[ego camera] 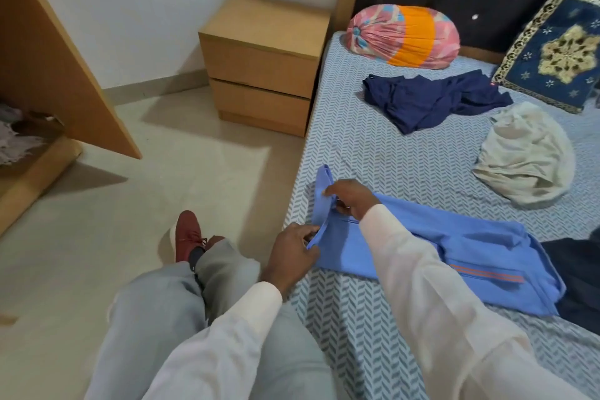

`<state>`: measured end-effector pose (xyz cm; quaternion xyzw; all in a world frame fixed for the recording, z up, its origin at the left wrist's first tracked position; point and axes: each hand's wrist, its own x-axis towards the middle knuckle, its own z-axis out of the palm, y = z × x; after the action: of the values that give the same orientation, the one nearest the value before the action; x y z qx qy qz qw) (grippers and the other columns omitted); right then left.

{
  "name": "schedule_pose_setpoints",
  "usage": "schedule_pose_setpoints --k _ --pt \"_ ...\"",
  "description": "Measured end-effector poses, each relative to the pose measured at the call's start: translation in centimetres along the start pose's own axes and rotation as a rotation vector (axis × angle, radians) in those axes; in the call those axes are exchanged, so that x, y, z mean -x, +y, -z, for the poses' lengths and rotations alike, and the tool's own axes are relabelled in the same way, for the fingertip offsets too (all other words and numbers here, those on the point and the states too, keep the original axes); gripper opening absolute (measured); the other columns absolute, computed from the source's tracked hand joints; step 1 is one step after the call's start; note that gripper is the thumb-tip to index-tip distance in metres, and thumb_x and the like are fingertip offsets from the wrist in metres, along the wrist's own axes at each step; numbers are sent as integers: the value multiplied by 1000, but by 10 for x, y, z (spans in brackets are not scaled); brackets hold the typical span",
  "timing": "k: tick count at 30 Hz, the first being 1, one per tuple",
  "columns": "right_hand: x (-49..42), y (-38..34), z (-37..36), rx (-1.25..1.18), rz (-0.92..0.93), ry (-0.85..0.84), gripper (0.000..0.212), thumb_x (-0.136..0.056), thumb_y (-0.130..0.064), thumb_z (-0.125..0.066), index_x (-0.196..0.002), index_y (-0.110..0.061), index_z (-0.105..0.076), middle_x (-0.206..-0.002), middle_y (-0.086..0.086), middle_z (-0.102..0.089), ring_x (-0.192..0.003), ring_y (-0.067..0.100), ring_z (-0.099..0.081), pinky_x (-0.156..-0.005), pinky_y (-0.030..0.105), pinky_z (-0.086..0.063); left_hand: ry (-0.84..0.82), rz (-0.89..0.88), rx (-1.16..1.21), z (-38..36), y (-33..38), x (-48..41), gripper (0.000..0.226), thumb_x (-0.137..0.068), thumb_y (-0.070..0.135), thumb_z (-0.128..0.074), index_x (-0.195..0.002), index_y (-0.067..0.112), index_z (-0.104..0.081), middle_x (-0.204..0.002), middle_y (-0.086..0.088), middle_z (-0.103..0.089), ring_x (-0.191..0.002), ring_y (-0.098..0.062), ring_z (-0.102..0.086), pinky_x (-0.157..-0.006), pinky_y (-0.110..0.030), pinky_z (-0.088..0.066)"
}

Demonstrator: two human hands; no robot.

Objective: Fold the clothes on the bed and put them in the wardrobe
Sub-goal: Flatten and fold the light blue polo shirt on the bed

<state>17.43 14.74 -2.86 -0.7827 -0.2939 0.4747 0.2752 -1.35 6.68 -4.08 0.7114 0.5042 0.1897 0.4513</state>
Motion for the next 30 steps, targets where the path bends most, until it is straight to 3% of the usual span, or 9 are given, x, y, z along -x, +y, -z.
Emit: schedule_pose_setpoints --k 3,6,8,13,17,21,24,28,30 --pt "-6 21 12 58 46 2 45 -87 -2 -67 -65 -17 -30 -55 5 -29 -52 21 -36 -54 34 -39 -82 -34 -77 -21 7 1 23 -78 4 -60 -91 23 -58 -95 -10 -56 -82 -26 -57 -74 -37 -50" --pt "-9 30 10 165 89 60 48 -85 -3 -69 -66 -16 -27 -56 5 -32 -58 23 -43 -59 44 -42 -121 -34 -151 -34 9 1 19 -76 3 -56 -72 13 -41 -80 -7 -43 -67 -25 -46 -56 -32 -33" --pt "-4 29 10 351 113 106 34 -84 -15 -72 -80 -14 -39 -68 6 -44 -69 26 -52 -56 41 -45 -163 -61 -178 -38 7 0 21 -77 5 -58 -70 12 -39 -78 -7 -40 -67 -25 -45 -56 -30 -29" --pt "-1 30 12 538 352 364 55 -80 -14 -70 -126 -16 -40 -112 8 -46 -89 32 -55 -56 37 -44 -157 -64 -160 -43 -4 -3 26 -93 37 -58 -80 15 -50 -82 -2 -45 -73 -20 -50 -66 -34 -41" --pt "-17 30 8 692 456 120 29 -87 -4 -57 -116 -7 -60 -112 16 -57 -99 34 -57 -84 43 -49 -172 -39 -161 -45 -10 -6 14 -97 28 -54 -96 15 -57 -101 -7 -50 -93 -25 -56 -80 -35 -45" --pt "-18 22 9 726 368 168 24 -96 -18 -51 -109 -5 -66 -112 21 -61 -104 39 -58 -84 39 -47 43 28 -240 -41 -14 -7 45 -93 33 -60 -135 21 -50 -126 -2 -46 -105 -24 -57 -84 -36 -50" --pt "0 20 1 820 424 281 29 -96 -35 -54 -101 -12 -71 -104 14 -64 -97 31 -63 -78 38 -52 131 205 -203 -38 -13 -11 43 -85 37 -65 -122 18 -50 -117 -5 -55 -100 -29 -60 -77 -40 -52" --pt "19 26 -19 975 334 203 45 -85 -58 -61 -86 -14 -53 -78 3 -60 -77 23 -63 -56 31 -45 -2 337 -107 -40 -8 -18 29 -82 38 -66 -97 17 -52 -93 -2 -65 -85 -26 -63 -62 -31 -44" --pt "27 21 -27 1009 292 202 40 -83 -53 -65 -85 -17 -47 -72 -1 -50 -79 24 -63 -58 29 -41 -70 345 -50 -41 -10 -20 20 -82 31 -66 -88 14 -56 -91 -6 -67 -87 -27 -65 -65 -32 -46"
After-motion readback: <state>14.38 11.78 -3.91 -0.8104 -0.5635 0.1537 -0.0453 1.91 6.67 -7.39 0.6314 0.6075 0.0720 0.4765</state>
